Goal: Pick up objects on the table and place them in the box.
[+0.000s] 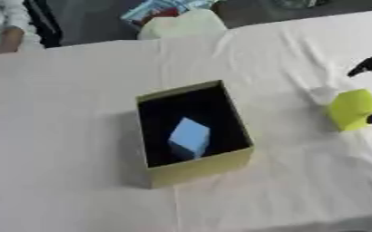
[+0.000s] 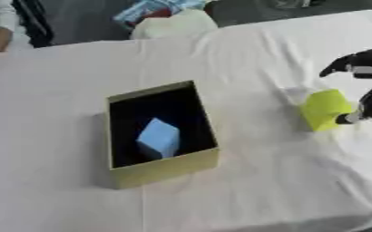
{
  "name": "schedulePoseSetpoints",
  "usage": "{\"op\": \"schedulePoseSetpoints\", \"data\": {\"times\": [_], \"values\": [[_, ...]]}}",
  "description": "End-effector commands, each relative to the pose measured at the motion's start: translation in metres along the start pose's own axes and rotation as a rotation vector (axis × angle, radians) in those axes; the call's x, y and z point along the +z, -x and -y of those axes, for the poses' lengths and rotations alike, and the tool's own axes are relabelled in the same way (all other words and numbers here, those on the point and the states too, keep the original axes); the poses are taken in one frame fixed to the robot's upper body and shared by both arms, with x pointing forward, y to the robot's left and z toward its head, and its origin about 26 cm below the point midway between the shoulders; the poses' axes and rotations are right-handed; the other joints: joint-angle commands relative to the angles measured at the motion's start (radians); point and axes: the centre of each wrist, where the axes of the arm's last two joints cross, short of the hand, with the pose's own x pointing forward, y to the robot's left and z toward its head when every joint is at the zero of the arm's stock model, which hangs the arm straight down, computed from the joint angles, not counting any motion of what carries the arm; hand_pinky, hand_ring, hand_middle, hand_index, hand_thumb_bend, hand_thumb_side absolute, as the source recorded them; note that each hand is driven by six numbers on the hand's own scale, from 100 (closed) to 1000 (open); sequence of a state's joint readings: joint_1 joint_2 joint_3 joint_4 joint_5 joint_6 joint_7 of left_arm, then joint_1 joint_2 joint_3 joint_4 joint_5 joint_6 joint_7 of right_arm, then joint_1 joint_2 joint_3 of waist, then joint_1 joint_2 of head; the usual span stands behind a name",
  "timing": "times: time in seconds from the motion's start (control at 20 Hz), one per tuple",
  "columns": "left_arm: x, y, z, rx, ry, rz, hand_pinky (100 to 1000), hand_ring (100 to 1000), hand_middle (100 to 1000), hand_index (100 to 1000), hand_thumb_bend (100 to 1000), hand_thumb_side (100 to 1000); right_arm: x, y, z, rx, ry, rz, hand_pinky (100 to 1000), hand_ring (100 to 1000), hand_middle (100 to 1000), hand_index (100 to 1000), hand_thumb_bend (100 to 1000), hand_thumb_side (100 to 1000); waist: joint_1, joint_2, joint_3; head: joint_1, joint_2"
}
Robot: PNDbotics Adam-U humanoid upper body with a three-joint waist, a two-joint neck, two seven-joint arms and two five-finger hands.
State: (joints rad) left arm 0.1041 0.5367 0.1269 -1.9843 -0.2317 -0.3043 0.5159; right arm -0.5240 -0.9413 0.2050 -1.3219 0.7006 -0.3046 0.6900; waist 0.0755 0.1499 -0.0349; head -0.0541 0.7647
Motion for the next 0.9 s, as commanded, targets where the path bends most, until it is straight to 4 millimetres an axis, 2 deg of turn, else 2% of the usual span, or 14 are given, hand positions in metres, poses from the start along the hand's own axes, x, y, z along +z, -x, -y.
{"op": "schedulePoseSetpoints", "data": {"times": [0.05,0.25,0.45,0.8,0.9], "values": [[-0.0068,-0.0042,-0.0028,0.002,-0.001,0.029,694,646,701,887,281,967,0.0059,0.0062,0.0079,0.025,0.004,-0.021,892,958,907,951,539,326,-0.003,-0.009,0.002,0.003,0.005],[-0.0068,-0.0043,-0.0024,0.005,0.000,0.029,693,644,699,886,280,968,0.0013,0.0075,0.0040,0.022,-0.006,-0.029,884,950,876,932,538,326,-0.003,-0.010,0.005,0.003,0.005],[-0.0067,-0.0043,-0.0023,0.006,0.000,0.028,691,641,693,884,280,968,-0.0021,0.0090,0.0012,0.021,0.006,-0.044,864,913,802,874,523,340,-0.002,-0.009,0.007,0.004,0.005],[-0.0069,-0.0044,-0.0020,0.008,0.002,0.028,685,639,688,882,280,968,-0.0037,0.0048,0.0036,0.026,0.091,-0.051,795,725,528,665,482,319,-0.003,-0.010,0.008,0.008,0.005],[-0.0069,-0.0044,-0.0021,0.008,0.001,0.028,684,638,686,881,280,968,-0.0033,0.0030,0.0050,0.022,0.120,-0.048,791,709,506,646,460,303,-0.003,-0.011,0.009,0.010,0.005]]}}
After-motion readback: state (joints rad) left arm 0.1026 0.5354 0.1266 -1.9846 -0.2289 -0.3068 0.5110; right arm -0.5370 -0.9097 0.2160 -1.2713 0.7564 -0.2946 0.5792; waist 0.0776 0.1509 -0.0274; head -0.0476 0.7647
